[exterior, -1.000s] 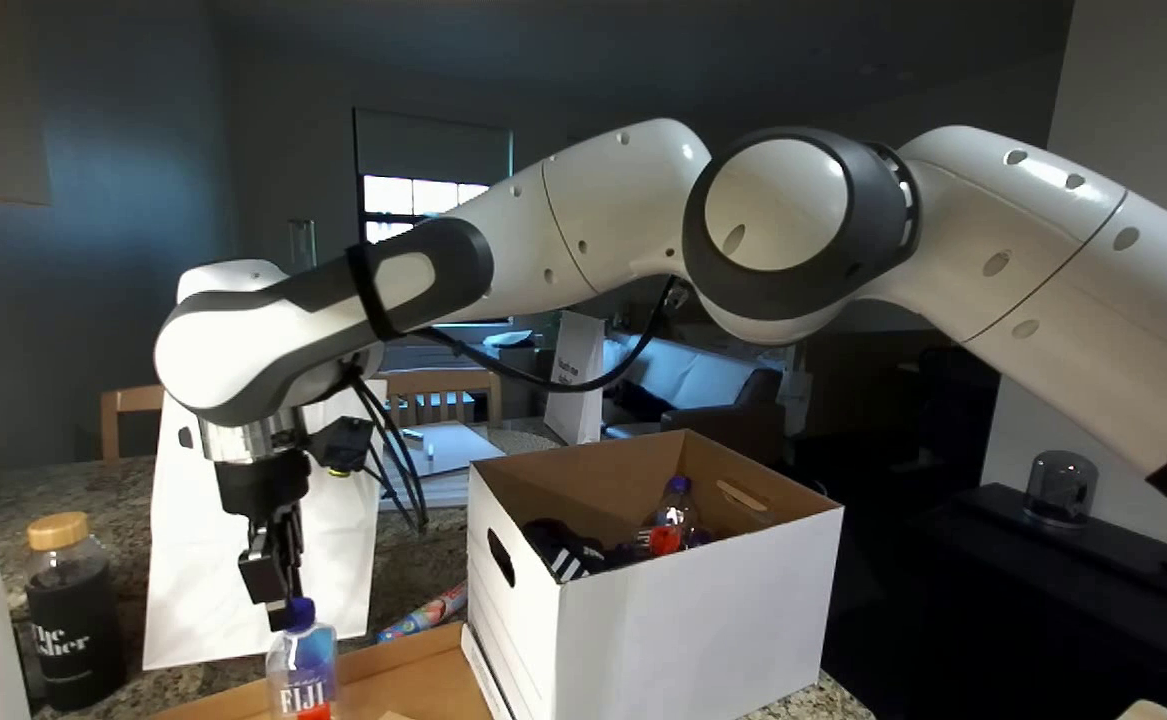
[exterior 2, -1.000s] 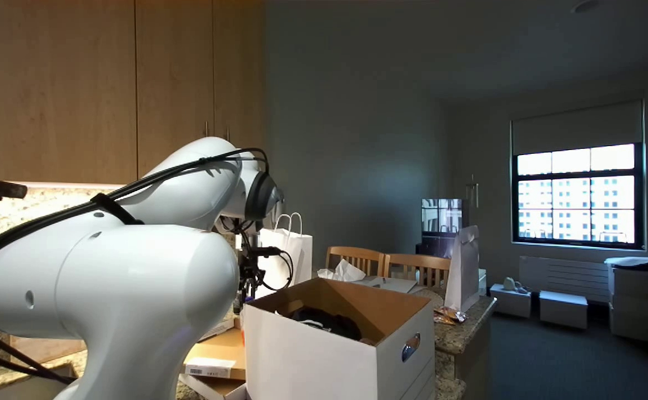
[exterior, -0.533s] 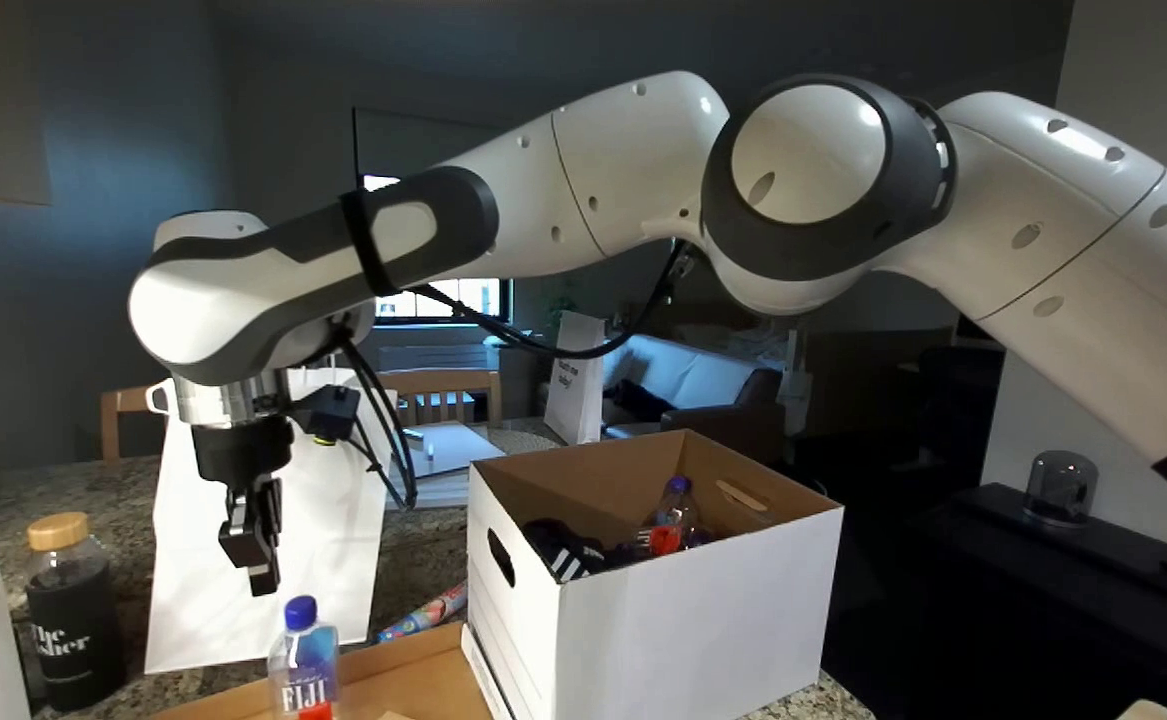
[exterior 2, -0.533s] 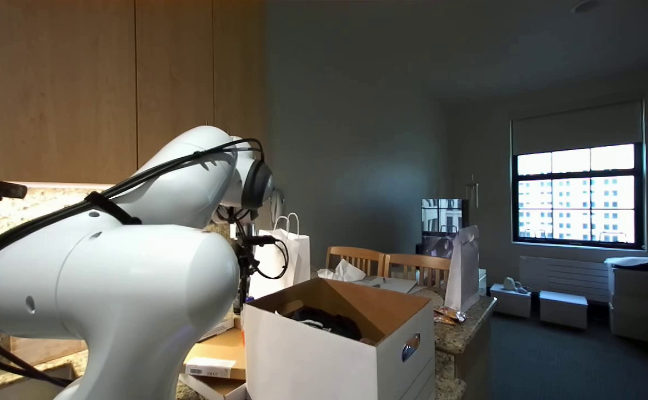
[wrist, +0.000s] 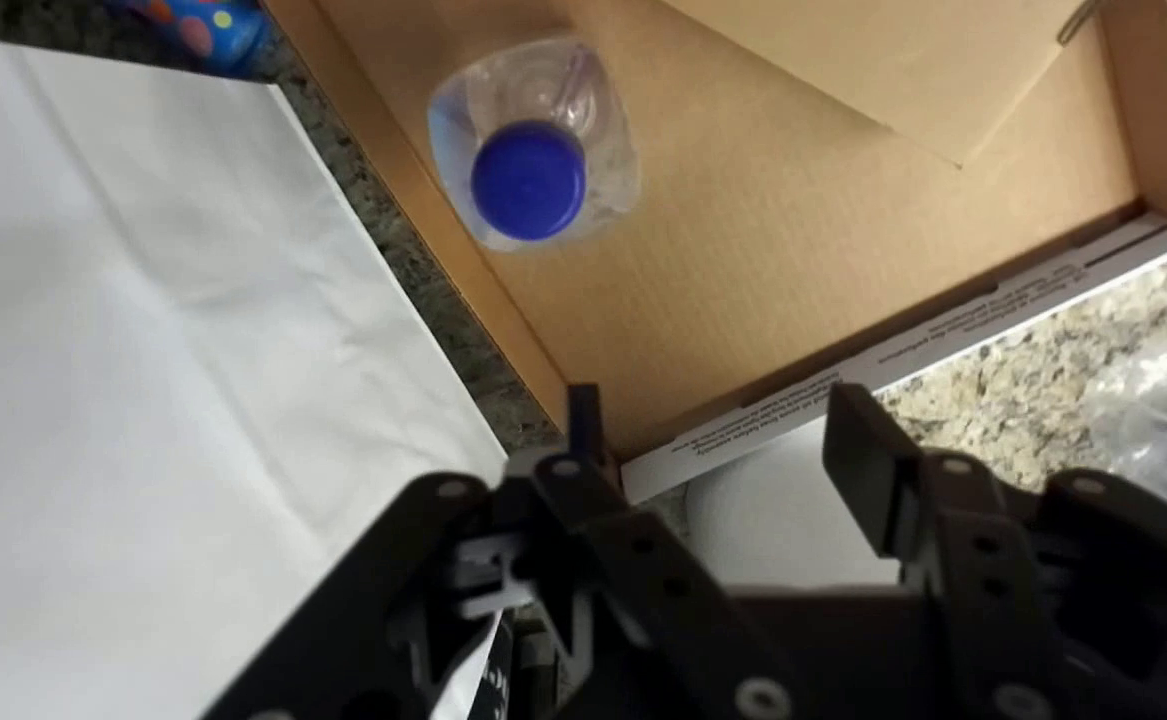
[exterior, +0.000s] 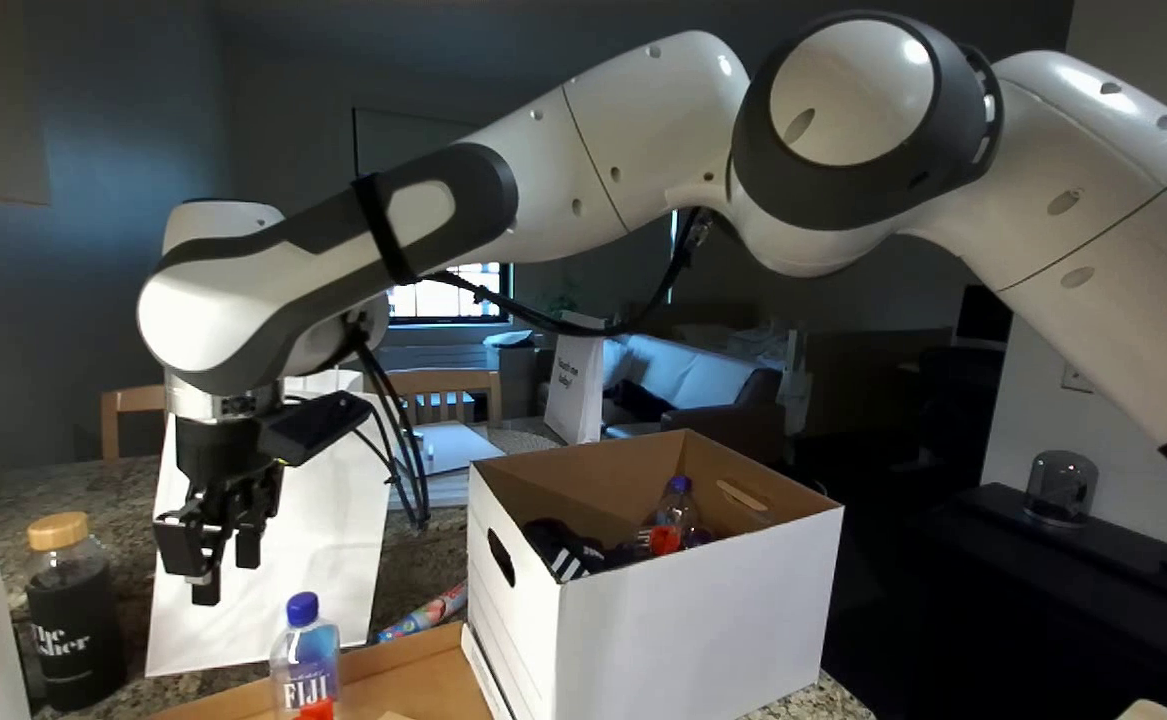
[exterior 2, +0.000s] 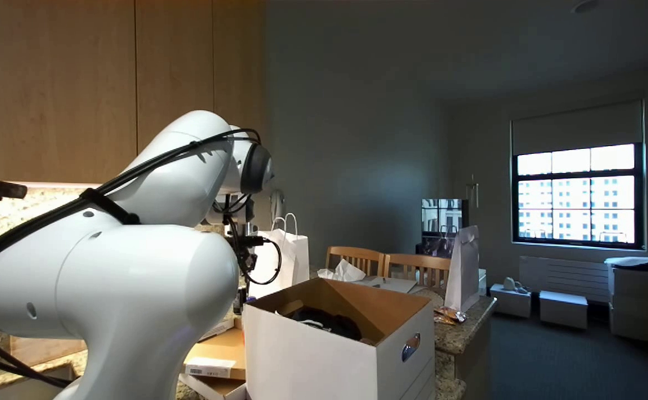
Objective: Put the water bottle and the cardboard box into the bigger box
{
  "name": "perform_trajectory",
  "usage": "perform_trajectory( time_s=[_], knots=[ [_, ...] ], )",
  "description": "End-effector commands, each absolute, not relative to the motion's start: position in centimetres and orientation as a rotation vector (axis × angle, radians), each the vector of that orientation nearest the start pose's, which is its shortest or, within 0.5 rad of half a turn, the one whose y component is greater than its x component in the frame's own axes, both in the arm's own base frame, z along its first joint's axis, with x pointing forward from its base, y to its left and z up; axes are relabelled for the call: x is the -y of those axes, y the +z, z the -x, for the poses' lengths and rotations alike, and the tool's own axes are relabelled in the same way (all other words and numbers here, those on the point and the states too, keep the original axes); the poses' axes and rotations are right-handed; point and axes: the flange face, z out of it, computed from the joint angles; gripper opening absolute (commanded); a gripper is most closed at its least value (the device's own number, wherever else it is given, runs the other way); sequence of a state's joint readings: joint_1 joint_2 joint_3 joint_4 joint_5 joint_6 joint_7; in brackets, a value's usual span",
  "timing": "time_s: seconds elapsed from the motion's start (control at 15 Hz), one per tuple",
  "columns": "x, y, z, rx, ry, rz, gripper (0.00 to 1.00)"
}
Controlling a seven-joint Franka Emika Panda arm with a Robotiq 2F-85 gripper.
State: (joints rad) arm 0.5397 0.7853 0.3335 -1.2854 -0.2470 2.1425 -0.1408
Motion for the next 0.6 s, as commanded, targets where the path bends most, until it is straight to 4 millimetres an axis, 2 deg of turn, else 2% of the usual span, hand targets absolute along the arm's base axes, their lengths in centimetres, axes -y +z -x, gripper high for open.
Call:
perform_trajectory(
  time_s=[0.0,0.07,0.27,0.4,0.53],
  knots=[
    [-51.4,33.5,-51.2,1.243,-0.243,2.803,0.92],
    [-51.1,34.1,-50.8,1.164,-0.266,2.833,0.97],
    [-49.1,35.1,-50.0,0.924,-0.266,2.939,1.00],
    [-47.4,34.4,-50.4,0.766,-0.217,3.005,1.00],
    [-45.8,32.7,-51.2,0.610,-0.173,3.046,1.00]
  ],
)
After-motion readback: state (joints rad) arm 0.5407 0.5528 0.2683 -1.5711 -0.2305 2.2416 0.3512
